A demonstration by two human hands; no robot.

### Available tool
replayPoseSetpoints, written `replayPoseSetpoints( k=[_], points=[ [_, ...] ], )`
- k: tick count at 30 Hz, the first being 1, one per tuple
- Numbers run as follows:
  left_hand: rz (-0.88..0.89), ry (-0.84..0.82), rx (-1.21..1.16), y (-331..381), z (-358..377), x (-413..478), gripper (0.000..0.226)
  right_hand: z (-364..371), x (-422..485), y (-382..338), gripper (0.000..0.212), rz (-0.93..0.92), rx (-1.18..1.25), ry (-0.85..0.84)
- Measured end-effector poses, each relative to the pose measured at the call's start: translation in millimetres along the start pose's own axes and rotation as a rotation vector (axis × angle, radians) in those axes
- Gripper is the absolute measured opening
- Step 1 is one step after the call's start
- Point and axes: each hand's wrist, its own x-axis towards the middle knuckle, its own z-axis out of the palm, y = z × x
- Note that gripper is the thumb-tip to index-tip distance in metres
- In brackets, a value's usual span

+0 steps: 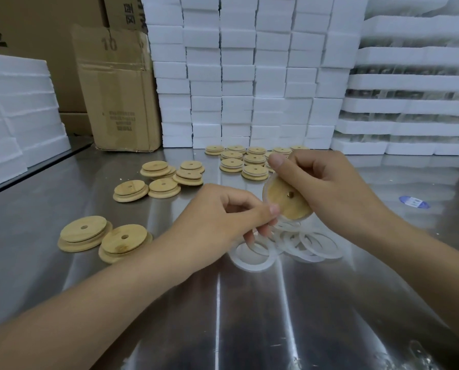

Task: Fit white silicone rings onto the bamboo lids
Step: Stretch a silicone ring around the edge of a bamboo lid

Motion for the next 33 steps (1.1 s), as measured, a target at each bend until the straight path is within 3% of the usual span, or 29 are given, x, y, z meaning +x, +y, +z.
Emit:
replayPoseSetpoints(
  k=[4, 10, 18, 26, 33],
  points=[
    [0.012, 0.015, -0.078, 4.3, -1.6, 1.1, 0.026, 0.7, 0.0, 0.5, 0.058, 0.025, 0.014, -0.08],
    [0.049, -0.015, -0.057, 13.9, -6.4, 3.2, 0.025, -6.8, 5.5, 1.0, 0.062, 0.119, 0.263, -0.036],
    [0.054, 0.026, -0.066, 9.3, -1.7, 2.0, 0.025, 2.1, 2.2, 2.7, 0.071, 0.088, 0.187, -0.008],
    [0.019, 0.055, -0.027, 4.4, -4.3, 3.2, 0.02, 5.5, 1.4, 1.1, 0.047, 0.142, 0.214, 0.006],
    [-0.09, 0.062, -0.04, 5.5, -9.3, 3.3, 0.027, 6.3, 0.7, 2.6, 0.047, 0.193, 0.284, -0.056]
  ],
)
